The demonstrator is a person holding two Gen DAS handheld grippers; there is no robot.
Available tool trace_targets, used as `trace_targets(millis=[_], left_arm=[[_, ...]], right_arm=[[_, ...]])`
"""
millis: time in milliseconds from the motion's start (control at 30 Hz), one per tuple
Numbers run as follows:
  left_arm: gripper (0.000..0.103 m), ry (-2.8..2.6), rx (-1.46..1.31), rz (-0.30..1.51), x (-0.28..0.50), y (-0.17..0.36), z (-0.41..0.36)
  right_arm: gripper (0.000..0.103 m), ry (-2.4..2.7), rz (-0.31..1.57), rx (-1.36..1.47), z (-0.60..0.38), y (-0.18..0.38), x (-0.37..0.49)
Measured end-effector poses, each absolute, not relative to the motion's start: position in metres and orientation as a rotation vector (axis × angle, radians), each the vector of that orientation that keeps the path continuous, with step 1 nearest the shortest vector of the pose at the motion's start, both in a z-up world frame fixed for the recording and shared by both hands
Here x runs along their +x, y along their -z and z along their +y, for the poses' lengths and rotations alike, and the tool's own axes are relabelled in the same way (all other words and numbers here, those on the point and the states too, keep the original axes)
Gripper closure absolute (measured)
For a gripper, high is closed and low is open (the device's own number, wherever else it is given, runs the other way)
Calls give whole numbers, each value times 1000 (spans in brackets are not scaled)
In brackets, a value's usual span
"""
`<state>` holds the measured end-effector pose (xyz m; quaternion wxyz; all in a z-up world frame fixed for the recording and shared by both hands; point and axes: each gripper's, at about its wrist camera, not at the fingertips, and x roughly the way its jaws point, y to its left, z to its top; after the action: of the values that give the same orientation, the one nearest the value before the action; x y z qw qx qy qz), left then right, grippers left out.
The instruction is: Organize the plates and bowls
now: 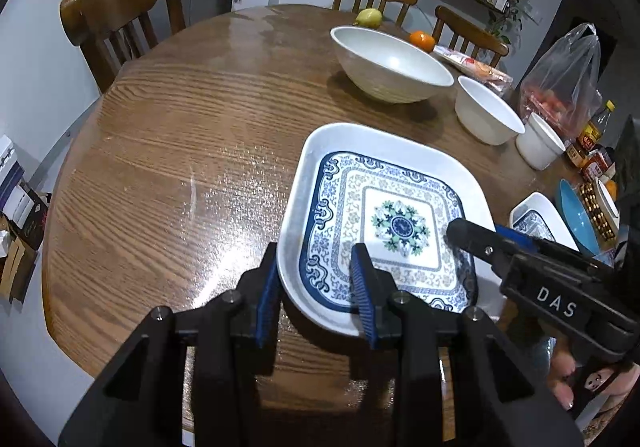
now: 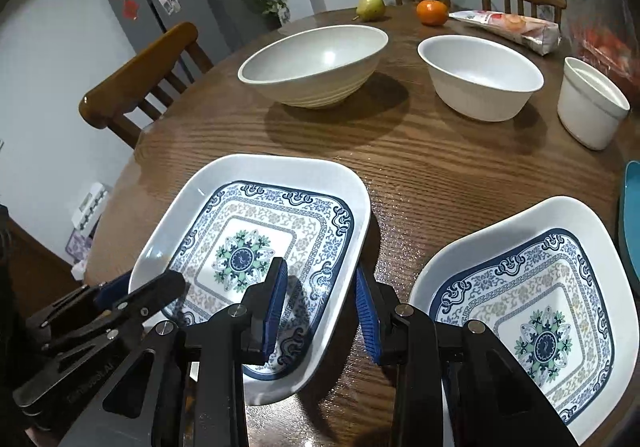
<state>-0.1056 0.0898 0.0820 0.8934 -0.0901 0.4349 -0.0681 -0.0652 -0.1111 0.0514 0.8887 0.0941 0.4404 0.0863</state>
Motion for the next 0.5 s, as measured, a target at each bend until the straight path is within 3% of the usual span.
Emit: trace_targets(millis=[133,167,200,267,367,433,500], left_arm=[[68,130,-200,905,-106,-85,91],[64,116,-194,898,-108,-87,91],[55,99,-183,885,-110,-91,90],[50,91,-182,850,-115,-100,88],[39,95,-186,803,-121,-114,82],[37,112,-193,774,-126,-123,76],[32,142,-197,763,-129,-128,65]], right_arm=[[66,-186,924,180,-112,-52,-65],[66,-186,933,174,-112,-52,-66],[66,-184,939,162,-112,-53,-67],[65,-194,934,154,-114,-57,-70],[54,-216,913,185,-124,-66,-78],[51,-231,898,210,-133,-72,-83],[42,-215,892,219,-144,-76,-89]])
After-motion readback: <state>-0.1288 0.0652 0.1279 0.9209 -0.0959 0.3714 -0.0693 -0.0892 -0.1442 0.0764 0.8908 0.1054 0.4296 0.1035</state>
